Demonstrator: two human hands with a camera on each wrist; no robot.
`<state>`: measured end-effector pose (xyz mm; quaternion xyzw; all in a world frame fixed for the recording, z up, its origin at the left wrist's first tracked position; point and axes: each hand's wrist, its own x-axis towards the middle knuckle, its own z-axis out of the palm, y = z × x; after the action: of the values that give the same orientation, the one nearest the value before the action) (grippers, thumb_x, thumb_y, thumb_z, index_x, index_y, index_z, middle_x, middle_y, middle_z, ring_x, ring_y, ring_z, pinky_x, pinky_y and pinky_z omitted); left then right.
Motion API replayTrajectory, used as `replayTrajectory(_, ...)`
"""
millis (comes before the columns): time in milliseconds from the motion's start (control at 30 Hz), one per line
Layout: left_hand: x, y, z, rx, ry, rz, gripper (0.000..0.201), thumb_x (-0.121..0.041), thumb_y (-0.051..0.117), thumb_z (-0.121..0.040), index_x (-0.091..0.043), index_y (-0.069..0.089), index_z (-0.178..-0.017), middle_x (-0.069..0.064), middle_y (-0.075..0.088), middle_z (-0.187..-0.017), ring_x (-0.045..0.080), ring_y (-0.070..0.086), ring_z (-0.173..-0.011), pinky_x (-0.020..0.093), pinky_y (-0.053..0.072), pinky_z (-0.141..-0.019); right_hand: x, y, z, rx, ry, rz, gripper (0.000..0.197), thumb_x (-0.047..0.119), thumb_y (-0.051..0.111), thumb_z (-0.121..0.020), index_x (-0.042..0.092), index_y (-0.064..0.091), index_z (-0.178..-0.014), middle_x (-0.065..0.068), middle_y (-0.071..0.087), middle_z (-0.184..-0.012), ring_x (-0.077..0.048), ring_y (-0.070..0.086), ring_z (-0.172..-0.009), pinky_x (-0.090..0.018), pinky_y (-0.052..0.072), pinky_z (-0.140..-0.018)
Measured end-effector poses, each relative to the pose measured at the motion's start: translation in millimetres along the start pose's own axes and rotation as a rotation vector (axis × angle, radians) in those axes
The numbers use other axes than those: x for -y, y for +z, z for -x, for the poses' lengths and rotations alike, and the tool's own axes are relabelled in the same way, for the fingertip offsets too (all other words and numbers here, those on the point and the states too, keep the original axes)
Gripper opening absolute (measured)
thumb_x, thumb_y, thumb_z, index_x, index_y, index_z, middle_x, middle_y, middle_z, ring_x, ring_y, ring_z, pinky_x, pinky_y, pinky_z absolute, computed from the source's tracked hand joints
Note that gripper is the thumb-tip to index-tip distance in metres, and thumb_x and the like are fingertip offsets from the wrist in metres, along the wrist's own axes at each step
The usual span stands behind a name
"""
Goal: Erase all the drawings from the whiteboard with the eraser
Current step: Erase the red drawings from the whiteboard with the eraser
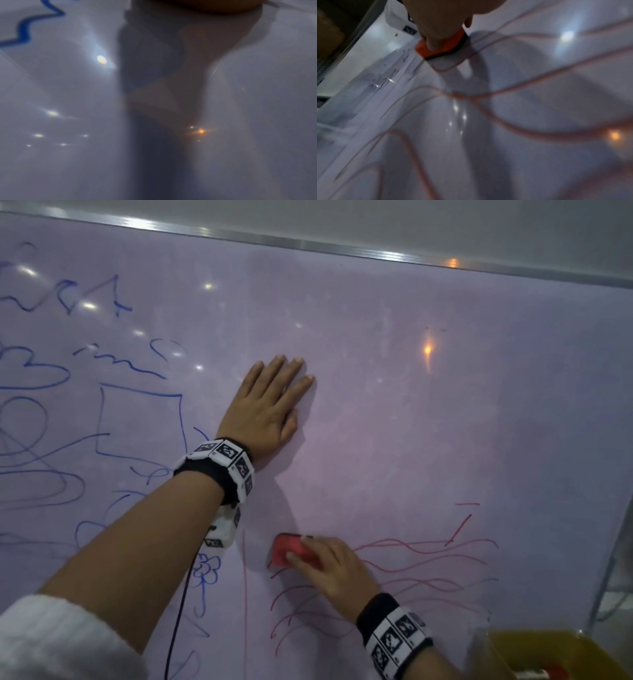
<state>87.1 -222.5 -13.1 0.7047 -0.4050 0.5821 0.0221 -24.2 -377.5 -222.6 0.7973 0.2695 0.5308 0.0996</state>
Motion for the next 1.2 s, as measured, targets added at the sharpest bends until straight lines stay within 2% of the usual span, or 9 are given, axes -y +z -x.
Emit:
replayTrajectory(67,0.0,1.1,-0.7,-0.011,0.003,-0.006,0.051,-0.023,0.037,-0.089,-0.012,0.035,-0.14,0.015,0.04,-0.145,0.029,0.025,-0.135,0.038,0.007,-0.115,-11.4,-3.3,-7.1,-0.014,0.1,0.071,0.049,0.006,0.057,-0.081,0.027,0.049,-0.124,-0.007,0.045,-0.117,-0.023,0.046,-0.096,-0.036,0.043,-0.081)
replayTrajectory(167,-1.2,-0.4,0.9,-0.013,0.002,-0.009,0.051,-0.023,0.036,-0.09,-0.012,0.035,-0.14,0.016,0.04,-0.144,0.029,0.025,-0.135,0.038,0.006,-0.115,-6.3,-1.9,-24.0,-0.173,0.474,0.075,0.058,0.009,0.072,-0.07,0.028,0.051,-0.12,-0.006,0.045,-0.112,-0.024,0.043,-0.089,-0.035,0.033,-0.078)
replayTrajectory(300,-1.9,-2.8,-0.3,0.024,-0.009,-0.003,0.052,-0.024,0.036,-0.09,-0.012,0.035,-0.141,0.015,0.037,-0.146,0.029,0.023,-0.136,0.038,0.005,-0.115,5.3,-2.5,-6.0,0.026,0.193,0.053,0.045,0.011,0.058,-0.076,0.03,0.051,-0.116,-0.004,0.047,-0.105,-0.02,0.043,-0.08,-0.033,0.033,-0.073)
replayTrajectory(400,-1.5,-0.5,0.6,0.017,-0.011,-0.006,0.052,-0.024,0.036,-0.09,-0.012,0.036,-0.14,0.015,0.038,-0.146,0.029,0.024,-0.136,0.039,0.007,-0.115,-37.8,-34.7,9.8,0.017,0.487,-0.001,0.022,0.028,0.057,-0.081,0.036,0.057,-0.101,-0.001,0.054,-0.09,-0.018,0.047,-0.073,-0.031,0.037,-0.066)
replayTrajectory(567,-3.5,0.8,0.8,0.019,-0.011,0.018,0.053,-0.024,0.034,-0.09,-0.011,0.035,-0.141,0.015,0.036,-0.147,0.03,0.023,-0.136,0.039,0.005,-0.115,-118.0,-83.7,67.3,-0.444,1.179,0.092,0.052,0.038,0.05,-0.082,0.003,0.051,-0.121,-0.028,0.049,-0.104,-0.04,0.047,-0.096,-0.044,0.038,-0.083)
replayTrajectory(633,-3.9,0.4,1.2,0.019,-0.021,0.033,0.052,-0.025,0.033,-0.091,-0.011,0.036,-0.141,0.015,0.036,-0.147,0.031,0.023,-0.137,0.038,0.004,-0.116,-118.2,-79.9,70.5,-0.497,1.296,0.083,0.057,0.041,0.049,-0.085,-0.003,0.051,-0.122,-0.033,0.049,-0.103,-0.045,0.048,-0.098,-0.047,0.04,-0.084)
replayTrajectory(833,-5.6,-3.5,2.5,0.02,-0.037,0.032,0.052,-0.025,0.034,-0.091,-0.011,0.037,-0.141,0.016,0.035,-0.147,0.032,0.023,-0.137,0.037,0.002,-0.117,-70.7,-63.8,69.2,-0.207,0.909,0.055,0.037,0.041,0.047,-0.091,0.014,0.049,-0.116,-0.015,0.048,-0.103,-0.026,0.042,-0.091,-0.033,0.042,-0.075)
replayTrajectory(1033,-7.4,-5.5,2.8,0.03,-0.053,0.032,0.052,-0.025,0.034,-0.092,-0.011,0.035,-0.142,0.016,0.032,-0.149,0.027,0.017,-0.141,0.034,-0.002,-0.117,-106.6,-83.5,76.3,-0.443,1.313,0.031,0.05,0.034,0.048,-0.083,-0.003,0.057,-0.116,-0.031,0.052,-0.103,-0.045,0.048,-0.098,-0.037,0.031,-0.085)
replayTrajectory(1200,-3.8,-3.9,1.8,-0.006,-0.041,0.01,0.051,-0.023,0.037,-0.091,-0.011,0.039,-0.14,0.018,0.035,-0.147,0.035,0.024,-0.137,0.035,0.0,-0.117,-70.3,-72.7,59.6,-0.166,1.003,0.071,0.036,0.034,0.048,-0.087,0.01,0.052,-0.114,-0.018,0.051,-0.095,-0.027,0.045,-0.087,-0.033,0.042,-0.068)
